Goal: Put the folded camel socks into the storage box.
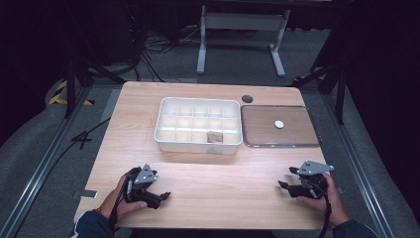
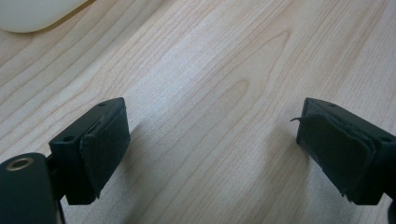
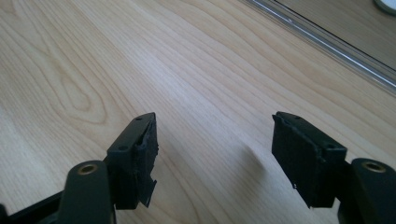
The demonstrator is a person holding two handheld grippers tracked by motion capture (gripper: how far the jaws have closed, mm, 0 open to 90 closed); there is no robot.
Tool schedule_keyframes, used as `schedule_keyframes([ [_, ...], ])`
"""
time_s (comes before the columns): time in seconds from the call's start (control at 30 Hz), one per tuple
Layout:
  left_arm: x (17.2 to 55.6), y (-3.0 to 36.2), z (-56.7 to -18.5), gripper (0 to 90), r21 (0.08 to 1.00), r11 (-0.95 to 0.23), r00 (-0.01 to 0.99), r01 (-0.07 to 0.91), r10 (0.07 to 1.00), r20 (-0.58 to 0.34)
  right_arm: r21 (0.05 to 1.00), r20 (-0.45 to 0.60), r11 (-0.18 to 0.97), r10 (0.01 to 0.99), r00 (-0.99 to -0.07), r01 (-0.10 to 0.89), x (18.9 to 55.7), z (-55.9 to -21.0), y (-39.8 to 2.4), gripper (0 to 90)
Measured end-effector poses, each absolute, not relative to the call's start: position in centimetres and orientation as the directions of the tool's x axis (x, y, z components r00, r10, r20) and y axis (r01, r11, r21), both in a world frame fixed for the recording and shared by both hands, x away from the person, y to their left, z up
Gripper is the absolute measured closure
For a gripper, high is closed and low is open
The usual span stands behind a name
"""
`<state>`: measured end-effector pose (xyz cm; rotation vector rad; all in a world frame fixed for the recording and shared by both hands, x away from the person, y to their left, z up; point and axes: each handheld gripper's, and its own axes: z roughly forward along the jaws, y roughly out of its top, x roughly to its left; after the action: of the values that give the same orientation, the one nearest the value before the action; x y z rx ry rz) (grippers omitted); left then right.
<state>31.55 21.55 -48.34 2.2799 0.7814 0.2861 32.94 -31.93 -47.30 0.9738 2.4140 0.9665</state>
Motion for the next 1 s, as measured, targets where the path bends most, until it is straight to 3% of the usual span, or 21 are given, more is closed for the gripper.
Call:
schedule_keyframes([
  [0.53,31.6,21.6,-48.3,9.7,0.682,-0.576,0.795,0.451,0.606,-0.015,0.748,0.015,0.420,0.764,-0.645,0.514,31.6,-48.6,-34.2,30.0],
  [1.0,31.5,21.6,-48.3,9.7,0.681,-0.572,0.791,0.456,0.611,-0.016,0.750,0.007,0.417,0.771,-0.637,0.513,31.5,-48.7,-34.5,27.0],
])
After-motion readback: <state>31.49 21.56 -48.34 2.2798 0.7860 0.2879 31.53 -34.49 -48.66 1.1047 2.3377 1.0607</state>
